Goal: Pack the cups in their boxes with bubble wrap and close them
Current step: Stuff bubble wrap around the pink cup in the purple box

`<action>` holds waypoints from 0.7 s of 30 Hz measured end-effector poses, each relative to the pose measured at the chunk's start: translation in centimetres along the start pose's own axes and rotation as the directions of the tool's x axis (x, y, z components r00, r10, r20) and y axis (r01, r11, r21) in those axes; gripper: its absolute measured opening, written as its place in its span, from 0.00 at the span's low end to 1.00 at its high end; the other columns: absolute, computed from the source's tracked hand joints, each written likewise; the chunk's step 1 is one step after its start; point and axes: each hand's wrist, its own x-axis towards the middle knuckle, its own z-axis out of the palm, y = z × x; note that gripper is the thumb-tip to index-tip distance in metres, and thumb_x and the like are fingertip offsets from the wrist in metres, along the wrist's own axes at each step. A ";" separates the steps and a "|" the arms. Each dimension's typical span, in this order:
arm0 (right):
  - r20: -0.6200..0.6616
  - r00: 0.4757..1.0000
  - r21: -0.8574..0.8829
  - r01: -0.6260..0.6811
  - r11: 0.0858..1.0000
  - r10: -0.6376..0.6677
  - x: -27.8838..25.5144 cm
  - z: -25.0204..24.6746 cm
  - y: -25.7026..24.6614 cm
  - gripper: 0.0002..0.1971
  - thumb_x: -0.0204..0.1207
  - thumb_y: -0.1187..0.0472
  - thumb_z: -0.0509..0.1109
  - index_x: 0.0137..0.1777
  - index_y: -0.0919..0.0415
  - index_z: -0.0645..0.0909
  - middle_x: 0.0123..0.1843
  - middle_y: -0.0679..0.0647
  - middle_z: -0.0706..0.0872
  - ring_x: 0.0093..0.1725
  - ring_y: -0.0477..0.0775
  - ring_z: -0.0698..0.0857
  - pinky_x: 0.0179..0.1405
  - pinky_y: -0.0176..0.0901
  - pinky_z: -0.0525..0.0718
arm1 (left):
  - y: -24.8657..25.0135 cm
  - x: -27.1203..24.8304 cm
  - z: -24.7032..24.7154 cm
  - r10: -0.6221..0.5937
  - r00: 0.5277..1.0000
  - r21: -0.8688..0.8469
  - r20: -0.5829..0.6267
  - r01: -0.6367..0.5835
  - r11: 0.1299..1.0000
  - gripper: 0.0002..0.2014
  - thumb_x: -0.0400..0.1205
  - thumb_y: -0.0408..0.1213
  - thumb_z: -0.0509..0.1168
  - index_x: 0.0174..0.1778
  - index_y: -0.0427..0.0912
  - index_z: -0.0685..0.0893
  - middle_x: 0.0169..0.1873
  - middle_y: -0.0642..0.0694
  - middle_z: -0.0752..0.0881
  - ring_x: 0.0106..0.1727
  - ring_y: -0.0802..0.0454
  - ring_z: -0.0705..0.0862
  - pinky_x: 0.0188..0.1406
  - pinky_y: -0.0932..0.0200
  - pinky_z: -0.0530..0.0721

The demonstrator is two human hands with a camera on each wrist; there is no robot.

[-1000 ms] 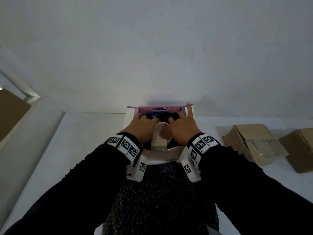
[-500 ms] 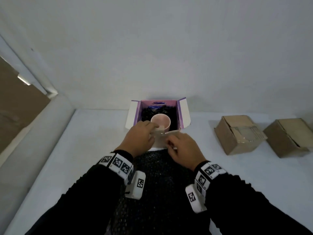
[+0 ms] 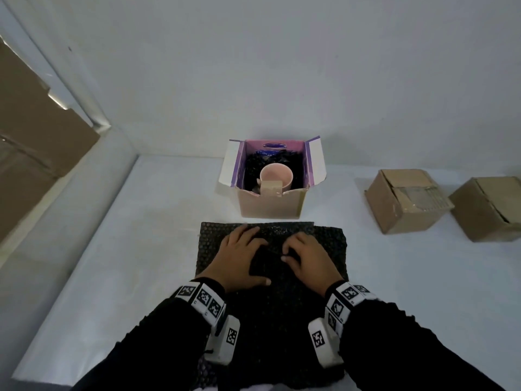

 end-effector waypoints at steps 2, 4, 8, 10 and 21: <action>-0.056 0.996 0.193 0.073 0.979 -0.063 0.5 -0.9 -0.8 0.06 0.74 0.62 0.74 0.46 0.53 0.80 0.48 0.46 0.81 0.51 0.50 0.81 0.53 0.53 0.81 | 0.1 0.2 -0.3 0.023 0.996 -0.011 -0.086 -0.024 1.000 0.45 0.65 0.72 0.63 0.78 0.56 0.64 0.81 0.53 0.62 0.83 0.49 0.53 0.80 0.46 0.51; -0.145 0.987 0.303 0.116 0.946 -0.075 1.0 -1.8 -1.8 0.07 0.73 0.64 0.75 0.48 0.54 0.82 0.48 0.46 0.83 0.50 0.47 0.83 0.54 0.52 0.82 | 0.3 0.9 -1.3 0.040 0.988 -0.004 -0.151 -0.041 0.999 0.35 0.72 0.65 0.63 0.75 0.56 0.69 0.71 0.52 0.76 0.75 0.49 0.69 0.74 0.49 0.61; -0.237 0.971 0.360 0.051 0.932 0.039 1.9 -3.2 -3.3 0.33 0.66 0.50 0.82 0.70 0.50 0.73 0.64 0.45 0.79 0.62 0.42 0.79 0.63 0.36 0.78 | 1.3 2.0 -4.1 0.128 0.918 -0.074 -0.375 -0.167 0.983 0.16 0.79 0.51 0.61 0.49 0.42 0.83 0.44 0.46 0.84 0.48 0.46 0.81 0.46 0.58 0.72; -0.119 0.982 0.389 -0.090 0.917 0.146 2.2 -4.1 -3.4 0.39 0.63 0.50 0.84 0.73 0.49 0.70 0.65 0.45 0.82 0.63 0.42 0.81 0.62 0.33 0.77 | 2.0 2.1 -5.5 0.108 0.871 -0.164 -0.480 -0.210 0.964 0.10 0.80 0.43 0.68 0.48 0.40 0.81 0.43 0.45 0.82 0.46 0.49 0.79 0.44 0.63 0.69; -0.025 0.995 0.420 -0.078 0.904 0.097 4.4 -11.0 -5.3 0.06 0.79 0.51 0.71 0.53 0.46 0.77 0.46 0.45 0.86 0.46 0.45 0.84 0.48 0.44 0.77 | 3.6 1.8 -11.4 0.071 0.854 -0.237 -0.515 -0.221 0.946 0.14 0.88 0.42 0.54 0.70 0.50 0.66 0.42 0.46 0.87 0.37 0.44 0.83 0.36 0.49 0.79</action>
